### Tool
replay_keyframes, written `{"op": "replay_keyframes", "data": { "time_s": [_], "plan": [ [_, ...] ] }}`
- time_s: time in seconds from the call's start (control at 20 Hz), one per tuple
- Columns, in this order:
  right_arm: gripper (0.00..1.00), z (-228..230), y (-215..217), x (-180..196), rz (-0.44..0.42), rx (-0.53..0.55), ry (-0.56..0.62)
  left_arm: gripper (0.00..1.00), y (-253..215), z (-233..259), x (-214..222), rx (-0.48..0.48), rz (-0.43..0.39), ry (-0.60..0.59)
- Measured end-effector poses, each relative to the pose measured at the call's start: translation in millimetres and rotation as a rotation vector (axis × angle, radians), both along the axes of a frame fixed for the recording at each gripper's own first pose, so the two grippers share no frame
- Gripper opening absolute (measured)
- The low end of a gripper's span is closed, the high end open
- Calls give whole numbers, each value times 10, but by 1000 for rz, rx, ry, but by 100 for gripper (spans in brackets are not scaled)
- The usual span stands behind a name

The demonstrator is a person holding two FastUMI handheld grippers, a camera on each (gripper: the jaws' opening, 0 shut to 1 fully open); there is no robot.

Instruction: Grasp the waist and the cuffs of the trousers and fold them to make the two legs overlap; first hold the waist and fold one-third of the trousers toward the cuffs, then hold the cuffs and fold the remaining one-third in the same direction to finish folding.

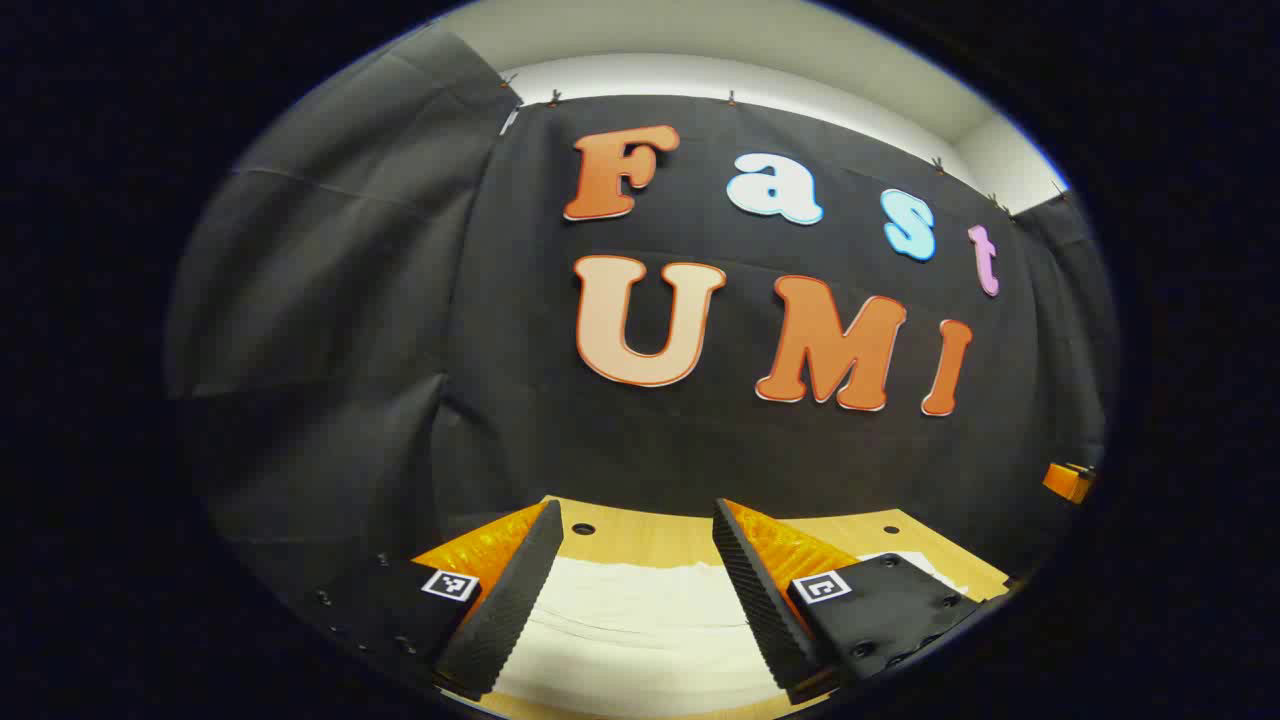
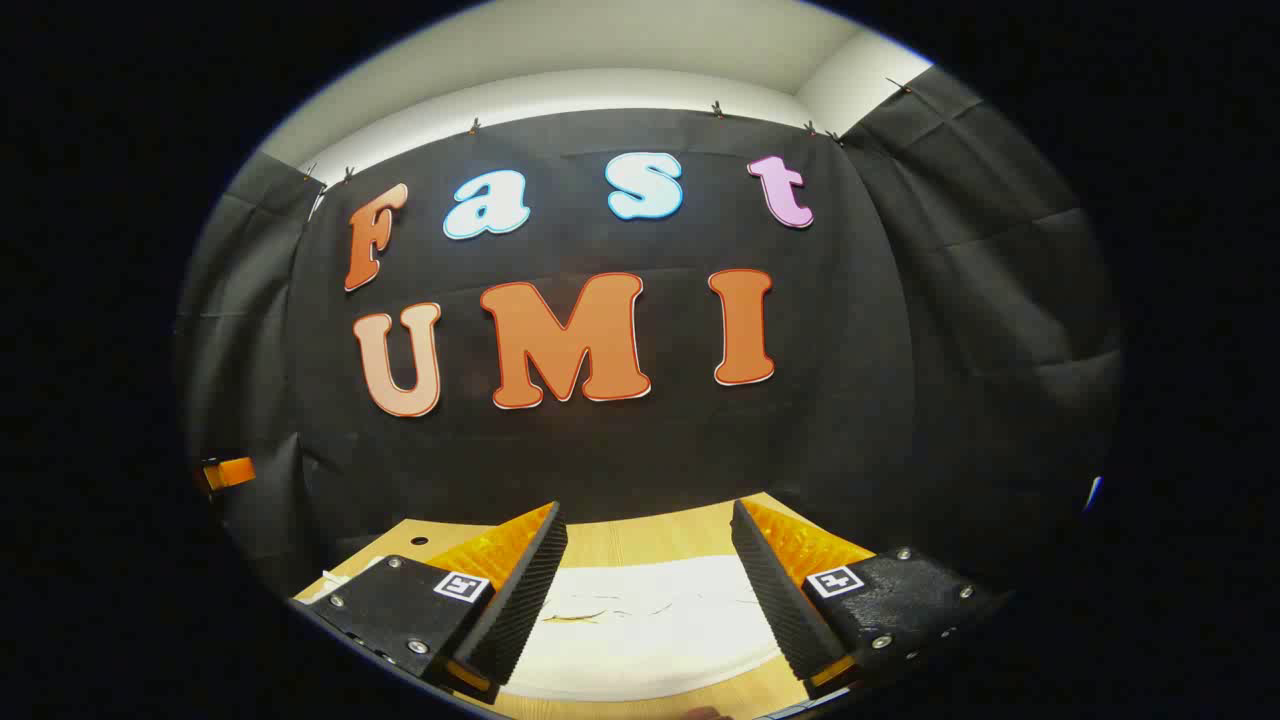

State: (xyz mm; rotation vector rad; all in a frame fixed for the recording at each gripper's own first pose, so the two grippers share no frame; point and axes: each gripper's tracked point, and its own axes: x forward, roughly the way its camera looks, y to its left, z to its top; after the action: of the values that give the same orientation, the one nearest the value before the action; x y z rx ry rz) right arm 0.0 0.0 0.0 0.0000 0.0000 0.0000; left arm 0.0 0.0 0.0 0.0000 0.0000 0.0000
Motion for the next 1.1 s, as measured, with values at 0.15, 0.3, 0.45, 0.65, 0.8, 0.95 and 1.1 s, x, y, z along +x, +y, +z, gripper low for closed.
{"op": "replay_keyframes", "data": {
  "time_s": [0.15, 0.3, 0.45, 0.65, 0.8, 0.95, 1.1],
  "plan": [
    [99, -39, -25, 84, -10, 25, 31, 98, 232, 40, -13, -11, 50, 13],
    [99, -13, -60, 206, -5, 5, 32, 98, 321, 129, 48, -13, 87, -5],
    [99, 77, -111, 383, 7, -51, 14, 98, 252, 232, 159, -3, 113, -32],
    [99, 133, -231, 652, 34, -50, 24, 98, -20, 214, 368, -31, 115, -32],
    [99, 88, -371, 851, 42, -42, 40, 98, -243, 123, 528, -7, 120, -28],
    [99, -36, -492, 1009, 57, -27, 74, 98, -429, 74, 643, 4, 129, -25],
    [99, -175, -624, 1140, 57, -19, 113, 98, -571, 6, 738, -11, 134, -29]
  ]
}}
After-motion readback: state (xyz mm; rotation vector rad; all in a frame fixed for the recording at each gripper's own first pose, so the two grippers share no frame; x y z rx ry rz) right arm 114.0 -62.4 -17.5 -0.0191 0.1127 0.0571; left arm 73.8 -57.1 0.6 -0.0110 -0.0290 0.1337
